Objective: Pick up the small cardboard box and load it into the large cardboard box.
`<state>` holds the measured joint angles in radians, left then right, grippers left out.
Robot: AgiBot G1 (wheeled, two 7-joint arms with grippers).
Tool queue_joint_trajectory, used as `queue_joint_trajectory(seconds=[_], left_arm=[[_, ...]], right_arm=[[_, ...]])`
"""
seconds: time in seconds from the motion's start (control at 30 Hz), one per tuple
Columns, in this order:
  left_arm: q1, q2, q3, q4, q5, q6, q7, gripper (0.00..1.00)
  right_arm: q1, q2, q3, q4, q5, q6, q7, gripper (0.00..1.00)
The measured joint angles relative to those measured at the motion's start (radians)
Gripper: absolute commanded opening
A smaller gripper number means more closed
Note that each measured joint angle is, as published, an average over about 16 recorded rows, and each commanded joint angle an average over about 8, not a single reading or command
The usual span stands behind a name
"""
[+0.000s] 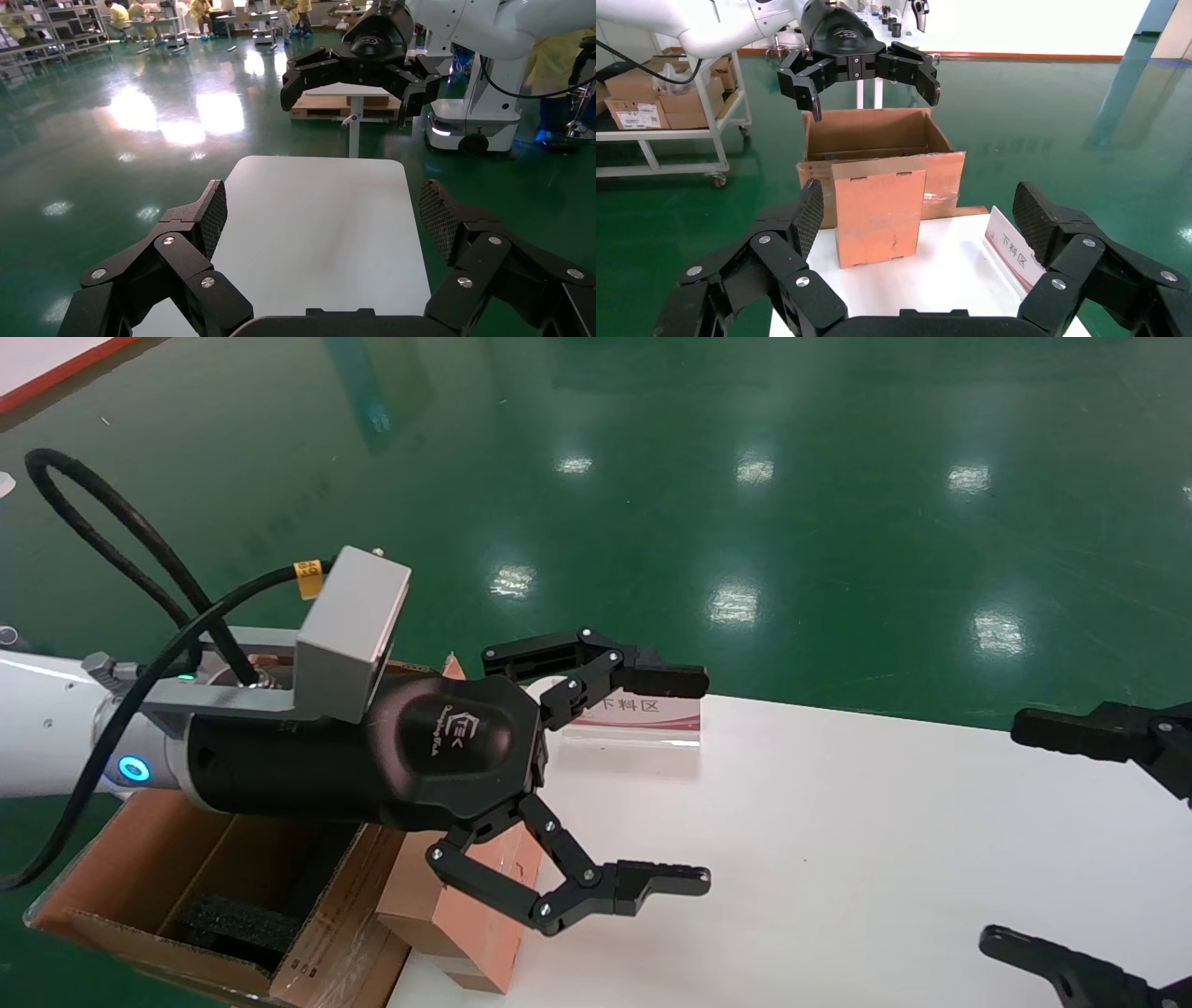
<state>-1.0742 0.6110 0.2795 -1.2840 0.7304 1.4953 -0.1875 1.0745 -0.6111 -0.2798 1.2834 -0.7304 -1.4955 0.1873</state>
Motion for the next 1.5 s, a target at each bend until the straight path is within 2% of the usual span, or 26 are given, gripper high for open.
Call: queue_joint_trajectory(seconds=[0.53, 0.7, 0.87, 1.13, 1.5], left_arm=[[-0.011, -0.012, 0.01, -0.012, 0.036, -0.014, -0.015, 1.0], [-0.047, -0.026, 0.031, -0.03, 0.103, -0.026, -0.043, 1.0], [-0.129, -0.035, 0.077, -0.05, 0.222, -0.019, -0.093, 1.0], [-0.338, -0.012, 0.218, -0.061, 0.466, 0.04, -0.226, 1.0], [-0.623, 0.048, 0.556, -0.059, 0.708, 0.091, -0.479, 1.0]], right_arm=[[0.0, 0.0, 0.0, 0.0, 0.0, 0.0, 0.0, 1.0], [0.0, 0.0, -0.001, -0.001, 0.0, 0.0, 0.0, 1.0], [0.001, 0.0, -0.001, -0.001, 0.0, 0.0, -0.001, 1.0], [0.001, 0.0, -0.002, -0.001, 0.001, 0.0, -0.001, 1.0], [0.001, 0.001, -0.002, -0.001, 0.001, 0.0, -0.001, 1.0]])
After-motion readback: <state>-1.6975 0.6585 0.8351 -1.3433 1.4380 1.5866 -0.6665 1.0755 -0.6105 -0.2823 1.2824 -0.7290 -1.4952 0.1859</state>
